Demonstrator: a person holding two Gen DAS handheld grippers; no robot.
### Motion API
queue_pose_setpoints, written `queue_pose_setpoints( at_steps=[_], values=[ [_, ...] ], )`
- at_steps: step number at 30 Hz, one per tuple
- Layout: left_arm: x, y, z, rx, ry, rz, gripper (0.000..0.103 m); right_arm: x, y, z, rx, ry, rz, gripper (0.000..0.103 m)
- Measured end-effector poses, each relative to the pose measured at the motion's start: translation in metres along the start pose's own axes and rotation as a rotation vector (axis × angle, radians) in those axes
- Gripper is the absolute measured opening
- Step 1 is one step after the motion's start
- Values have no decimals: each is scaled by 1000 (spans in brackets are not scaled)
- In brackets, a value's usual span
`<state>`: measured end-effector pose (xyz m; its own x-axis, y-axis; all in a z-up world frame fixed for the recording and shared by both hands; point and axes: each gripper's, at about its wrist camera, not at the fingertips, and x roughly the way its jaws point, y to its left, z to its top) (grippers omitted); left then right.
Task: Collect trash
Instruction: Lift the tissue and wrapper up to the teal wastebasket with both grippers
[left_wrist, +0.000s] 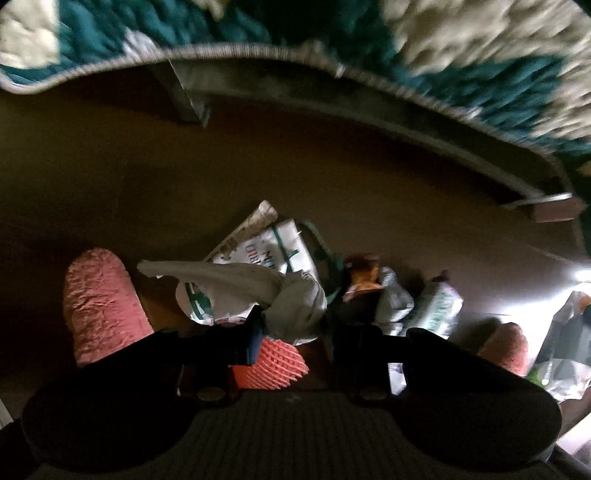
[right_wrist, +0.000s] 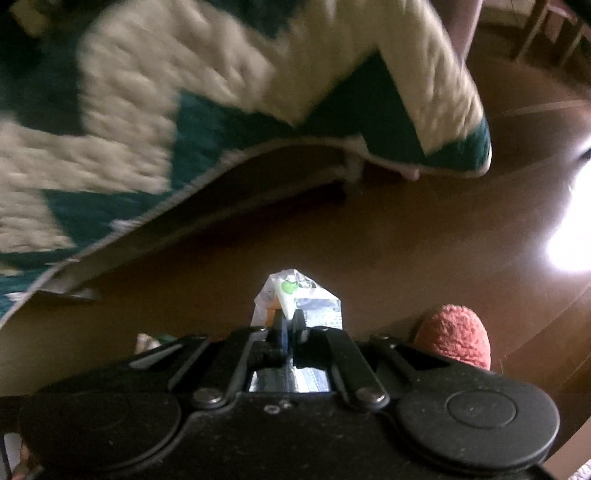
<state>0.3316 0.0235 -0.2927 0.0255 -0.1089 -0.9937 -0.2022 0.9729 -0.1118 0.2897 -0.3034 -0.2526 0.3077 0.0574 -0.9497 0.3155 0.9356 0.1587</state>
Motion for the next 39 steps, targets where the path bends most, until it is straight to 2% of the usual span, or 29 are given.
queue_pose_setpoints(
  at_steps=[8, 11, 15, 27, 32, 39],
  values=[
    [-105, 7, -24, -10, -156, -97, 32, -109, 20, -16, -58, -150, 179, 1],
    [-149, 3, -36, 23, -223, -117, 32, -149, 31, -20, -83, -196, 268, 1],
    [-205, -3, -49, 73, -315, -132, 32, -206, 48, -22, -150, -271, 343, 1],
    [-363, -29, -60, 210, -618, -163, 32, -333, 102, -2, -341, -516, 436, 1],
    [-420, -37, -50, 253, -742, -143, 32, -371, 134, 19, -404, -614, 450, 1],
    [-475, -42, -20, 279, -854, -101, 32, -412, 182, 58, -446, -716, 468, 1]
  ],
)
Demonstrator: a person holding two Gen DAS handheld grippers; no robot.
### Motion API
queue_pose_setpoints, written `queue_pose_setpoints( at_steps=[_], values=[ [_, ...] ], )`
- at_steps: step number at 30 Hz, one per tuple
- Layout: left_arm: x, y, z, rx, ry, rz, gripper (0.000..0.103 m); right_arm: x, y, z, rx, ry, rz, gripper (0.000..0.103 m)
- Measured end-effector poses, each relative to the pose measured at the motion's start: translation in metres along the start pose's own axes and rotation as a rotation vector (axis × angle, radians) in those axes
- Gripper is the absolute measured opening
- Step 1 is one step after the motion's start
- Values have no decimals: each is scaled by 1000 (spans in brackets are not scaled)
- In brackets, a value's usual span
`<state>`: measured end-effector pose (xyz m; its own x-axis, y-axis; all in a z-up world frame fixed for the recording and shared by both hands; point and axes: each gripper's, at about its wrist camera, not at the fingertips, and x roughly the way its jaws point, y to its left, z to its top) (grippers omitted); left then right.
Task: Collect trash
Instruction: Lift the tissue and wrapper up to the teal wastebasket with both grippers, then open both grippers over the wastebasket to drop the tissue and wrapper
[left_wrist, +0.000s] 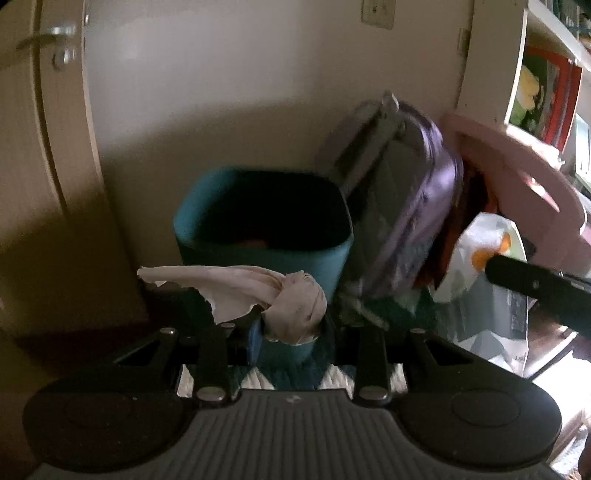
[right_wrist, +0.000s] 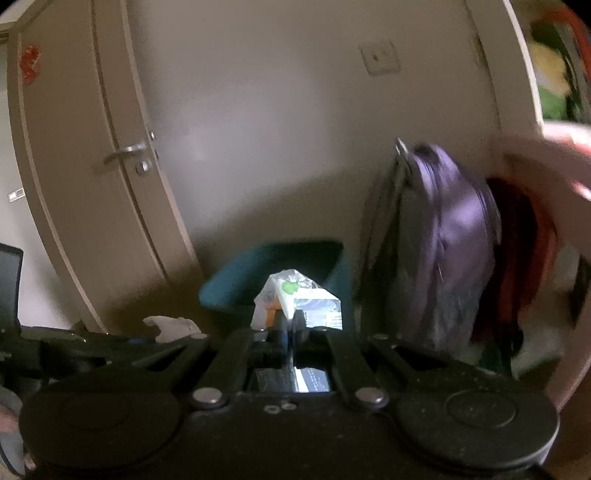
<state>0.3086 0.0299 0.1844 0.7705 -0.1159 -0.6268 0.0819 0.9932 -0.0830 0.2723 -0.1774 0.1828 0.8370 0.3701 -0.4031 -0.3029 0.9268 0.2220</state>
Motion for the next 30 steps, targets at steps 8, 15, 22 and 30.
queue_pose_setpoints(
  at_steps=[8, 15, 22, 30],
  values=[
    [22, 23, 66, -41, -23, 6, 32, 45, 15, 49, 0, -57, -1, 1],
    [69, 36, 103, -62, -15, 11, 32, 105, 12, 73, 22, -66, -9, 1],
    [141, 52, 116, -74, 56, 41, 33, 173, 4, 66, 20, -8, -24, 1],
    [211, 68, 106, -96, 168, 44, 33, 234, -3, 34, -20, 117, -48, 1]
  ],
)
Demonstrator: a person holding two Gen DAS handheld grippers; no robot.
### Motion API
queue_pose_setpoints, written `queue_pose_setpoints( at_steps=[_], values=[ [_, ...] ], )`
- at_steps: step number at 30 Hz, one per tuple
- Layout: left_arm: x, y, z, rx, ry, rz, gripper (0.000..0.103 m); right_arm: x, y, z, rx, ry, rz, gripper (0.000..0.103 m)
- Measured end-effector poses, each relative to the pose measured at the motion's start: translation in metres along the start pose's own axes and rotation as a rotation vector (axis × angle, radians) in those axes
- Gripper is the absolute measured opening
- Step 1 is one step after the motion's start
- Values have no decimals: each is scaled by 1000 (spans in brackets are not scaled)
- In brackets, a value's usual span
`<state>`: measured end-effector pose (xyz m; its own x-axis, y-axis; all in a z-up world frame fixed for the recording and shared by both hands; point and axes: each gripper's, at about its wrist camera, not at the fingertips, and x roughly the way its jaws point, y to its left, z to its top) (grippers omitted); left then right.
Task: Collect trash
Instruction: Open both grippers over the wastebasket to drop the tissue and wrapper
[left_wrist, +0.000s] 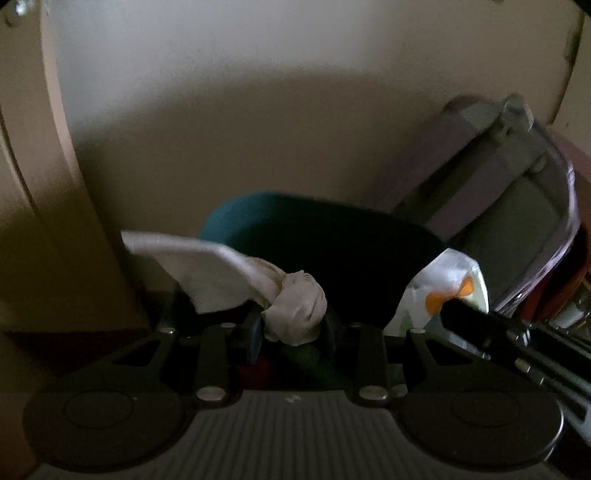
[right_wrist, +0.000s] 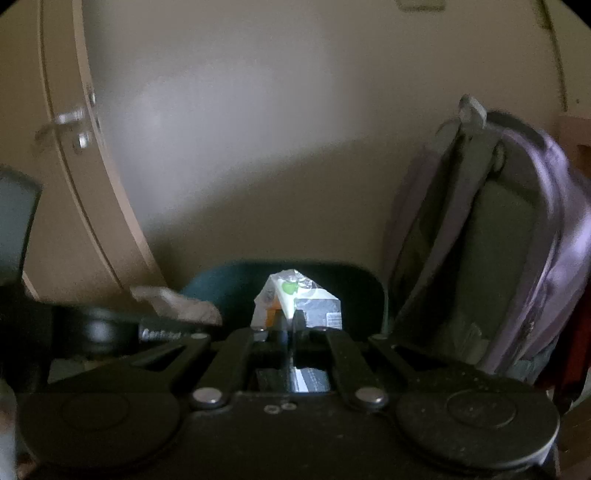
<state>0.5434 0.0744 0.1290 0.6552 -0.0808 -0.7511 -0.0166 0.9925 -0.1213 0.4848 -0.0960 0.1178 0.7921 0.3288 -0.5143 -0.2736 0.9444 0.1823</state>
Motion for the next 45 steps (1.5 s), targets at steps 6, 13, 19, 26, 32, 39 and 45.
queue_pose_setpoints(
  at_steps=[6, 13, 19, 26, 32, 39, 45],
  values=[
    [35, -1, -6, 11, 71, -4, 33, 19, 3, -15, -59, 60, -3, 1],
    [50, -4, -13, 41, 94, -12, 33, 25, 9, -25, -118, 110, -21, 2],
    [53, -2, -10, 39, 88, -17, 56, 23, 14, -25, -153, 136, -30, 14],
    [44, -8, -16, 28, 41, -23, 78, 12, 16, -21, -191, 127, -48, 34],
    [24, -9, -17, 13, 14, -39, 79, -12, 20, -19, -212, 95, -44, 51],
    [-28, -11, -29, 22, -34, -34, 79, -53, 27, -17, -222, 60, -41, 55],
    [-79, -14, -47, 45, -77, -20, 79, -98, 34, -19, -228, 28, -33, 62]
  ],
)
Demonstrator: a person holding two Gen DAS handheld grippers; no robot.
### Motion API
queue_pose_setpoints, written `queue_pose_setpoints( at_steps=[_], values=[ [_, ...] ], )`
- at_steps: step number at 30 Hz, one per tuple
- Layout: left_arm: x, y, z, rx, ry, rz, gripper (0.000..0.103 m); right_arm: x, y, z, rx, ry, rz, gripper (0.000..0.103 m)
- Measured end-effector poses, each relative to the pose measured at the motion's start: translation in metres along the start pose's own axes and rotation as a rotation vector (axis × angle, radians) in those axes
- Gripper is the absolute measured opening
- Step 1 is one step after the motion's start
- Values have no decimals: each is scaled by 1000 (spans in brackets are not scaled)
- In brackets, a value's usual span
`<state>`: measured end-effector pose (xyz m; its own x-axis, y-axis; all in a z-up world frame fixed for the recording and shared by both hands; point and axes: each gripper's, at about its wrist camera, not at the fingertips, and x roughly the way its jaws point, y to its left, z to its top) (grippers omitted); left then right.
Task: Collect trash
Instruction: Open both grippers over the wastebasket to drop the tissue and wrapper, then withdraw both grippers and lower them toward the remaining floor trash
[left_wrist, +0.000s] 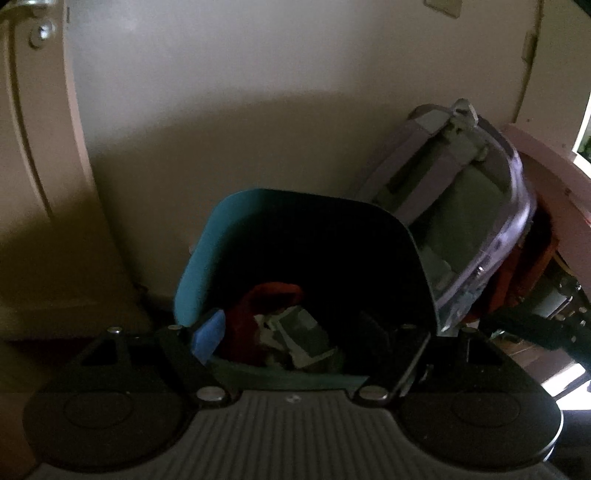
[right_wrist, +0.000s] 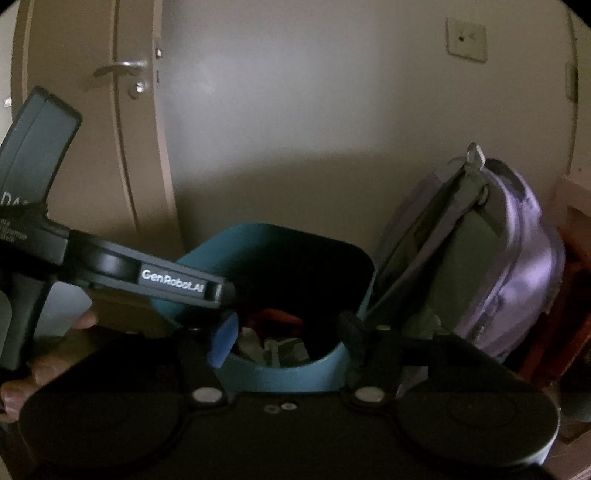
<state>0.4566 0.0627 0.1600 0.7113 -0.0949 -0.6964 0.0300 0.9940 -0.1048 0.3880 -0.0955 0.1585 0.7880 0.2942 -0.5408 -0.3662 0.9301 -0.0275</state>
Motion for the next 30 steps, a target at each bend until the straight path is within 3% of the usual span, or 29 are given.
queue_pose_setpoints(
  at_steps=[5, 16, 20, 27, 30],
  values=[
    [-39, -4, -20, 38, -26, 10, 79, -34, 5, -12, -6, -12, -1, 65],
    [-106, -10, -83, 55, -31, 8, 83, -100, 13, -54, 19, -18, 20, 88],
    [-113, -15, -111, 76, -27, 29, 83, -114, 16, -74, 23, -8, 23, 95],
    [-107, -18, -163, 70, 18, -1, 83, -117, 14, -126, 70, 42, 35, 100],
    [-93, -21, -190, 83, 53, -11, 93, -109, 9, -155, 113, 73, 29, 101]
  ],
)
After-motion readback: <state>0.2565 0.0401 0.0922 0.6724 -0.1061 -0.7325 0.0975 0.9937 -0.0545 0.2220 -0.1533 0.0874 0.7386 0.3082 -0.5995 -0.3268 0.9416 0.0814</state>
